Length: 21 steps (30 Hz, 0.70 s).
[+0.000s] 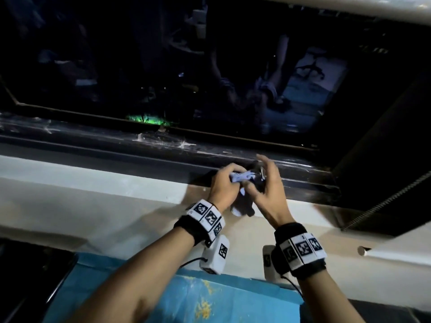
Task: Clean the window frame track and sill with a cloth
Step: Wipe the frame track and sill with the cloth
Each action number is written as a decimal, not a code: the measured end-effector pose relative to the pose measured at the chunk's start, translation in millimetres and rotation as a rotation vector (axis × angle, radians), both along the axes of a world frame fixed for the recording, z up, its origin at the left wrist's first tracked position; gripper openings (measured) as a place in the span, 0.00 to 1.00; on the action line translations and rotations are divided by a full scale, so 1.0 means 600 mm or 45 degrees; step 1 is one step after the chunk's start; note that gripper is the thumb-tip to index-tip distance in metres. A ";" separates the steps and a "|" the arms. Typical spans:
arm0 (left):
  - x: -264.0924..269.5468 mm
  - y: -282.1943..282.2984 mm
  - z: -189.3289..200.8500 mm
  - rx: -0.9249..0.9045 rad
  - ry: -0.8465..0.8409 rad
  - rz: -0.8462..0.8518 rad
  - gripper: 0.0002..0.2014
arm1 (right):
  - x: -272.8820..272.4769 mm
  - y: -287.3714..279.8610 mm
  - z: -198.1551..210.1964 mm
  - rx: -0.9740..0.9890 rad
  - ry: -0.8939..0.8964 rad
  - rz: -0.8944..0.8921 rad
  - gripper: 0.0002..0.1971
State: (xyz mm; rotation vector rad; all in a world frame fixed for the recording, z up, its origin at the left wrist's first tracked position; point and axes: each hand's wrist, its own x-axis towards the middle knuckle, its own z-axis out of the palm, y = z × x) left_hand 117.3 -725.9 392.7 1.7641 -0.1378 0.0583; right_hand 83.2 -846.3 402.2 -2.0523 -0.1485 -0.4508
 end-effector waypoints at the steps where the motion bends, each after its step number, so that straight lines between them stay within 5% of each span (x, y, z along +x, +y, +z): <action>1: -0.001 -0.009 0.002 -0.075 0.048 -0.017 0.11 | -0.010 -0.008 -0.003 0.031 -0.002 -0.005 0.30; 6: -0.011 -0.041 0.024 -0.401 0.279 -0.262 0.10 | -0.038 -0.048 0.001 0.341 0.128 0.077 0.35; 9: -0.014 -0.064 0.046 -0.531 0.443 -0.515 0.06 | -0.048 -0.076 0.004 0.235 0.127 -0.067 0.36; 11: -0.008 -0.072 0.053 -0.306 0.327 -0.608 0.09 | -0.053 -0.102 0.004 0.183 0.085 -0.281 0.35; 16: 0.027 -0.037 0.037 0.524 -0.432 -0.458 0.16 | -0.051 -0.201 -0.032 0.043 -0.047 -0.974 0.26; 21: 0.063 0.011 0.021 0.947 -0.803 -0.206 0.21 | -0.018 -0.219 -0.077 0.181 0.424 -1.159 0.43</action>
